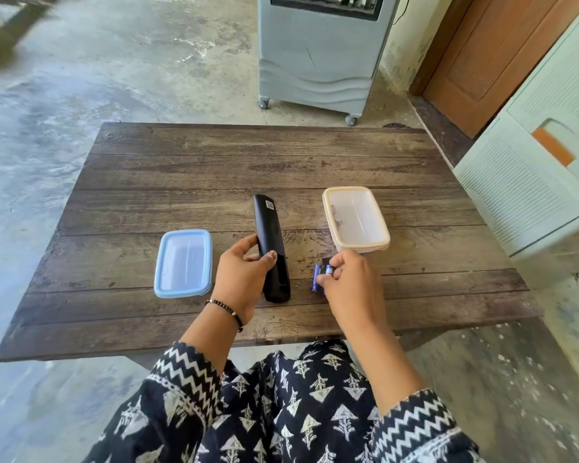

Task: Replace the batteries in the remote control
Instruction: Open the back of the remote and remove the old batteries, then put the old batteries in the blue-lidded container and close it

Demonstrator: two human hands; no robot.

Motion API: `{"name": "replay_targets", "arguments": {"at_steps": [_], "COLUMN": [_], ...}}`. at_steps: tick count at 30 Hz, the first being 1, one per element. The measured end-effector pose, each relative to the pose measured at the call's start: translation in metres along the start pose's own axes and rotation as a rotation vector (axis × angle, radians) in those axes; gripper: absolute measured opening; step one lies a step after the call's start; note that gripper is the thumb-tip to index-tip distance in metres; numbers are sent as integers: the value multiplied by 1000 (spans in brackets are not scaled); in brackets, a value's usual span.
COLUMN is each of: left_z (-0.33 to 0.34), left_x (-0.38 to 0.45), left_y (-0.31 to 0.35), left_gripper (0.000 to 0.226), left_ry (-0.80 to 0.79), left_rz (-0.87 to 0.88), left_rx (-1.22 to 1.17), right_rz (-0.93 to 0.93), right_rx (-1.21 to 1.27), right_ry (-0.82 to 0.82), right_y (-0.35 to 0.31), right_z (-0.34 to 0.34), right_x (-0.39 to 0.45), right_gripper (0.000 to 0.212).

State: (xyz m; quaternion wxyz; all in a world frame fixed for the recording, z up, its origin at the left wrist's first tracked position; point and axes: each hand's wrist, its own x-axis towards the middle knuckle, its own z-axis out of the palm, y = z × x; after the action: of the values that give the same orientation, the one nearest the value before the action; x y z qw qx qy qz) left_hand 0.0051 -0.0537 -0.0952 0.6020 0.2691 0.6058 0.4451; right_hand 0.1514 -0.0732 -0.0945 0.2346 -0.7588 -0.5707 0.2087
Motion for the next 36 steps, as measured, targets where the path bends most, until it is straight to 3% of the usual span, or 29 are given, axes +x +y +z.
{"name": "replay_targets", "arguments": {"at_steps": [7,18,25,28,32,34,36], "left_z": [1,-1,-3,-15,-59,-84,-104], "left_x": [2,1,-4,-19,-45,-48,-44], "left_y": [0,-4,-3,1,9,6,1], "left_gripper": [43,32,33,37,32,37,44], "left_ry": [33,116,141,203,462,562,565], "left_rz": [4,209,283,433,691,621,443], "left_rx": [90,639,852,822,650,609,616], "right_rz": [-149,-266,-275,-281,-385,-460,-545], "right_rx": [-126,-113,-101,-113,-126,-82,-31], "right_ry": [-17,-79,-82,-81,-25,-23,-62], "right_y": [-6,7,10,8,-7,-23,-43], "right_z": [1,-4,-3,-5,-3,5,18], "right_x": [-7,-19,-19,-20,-24,-27,-31], "right_gripper": [20,30,32,31,23,22,24]}}
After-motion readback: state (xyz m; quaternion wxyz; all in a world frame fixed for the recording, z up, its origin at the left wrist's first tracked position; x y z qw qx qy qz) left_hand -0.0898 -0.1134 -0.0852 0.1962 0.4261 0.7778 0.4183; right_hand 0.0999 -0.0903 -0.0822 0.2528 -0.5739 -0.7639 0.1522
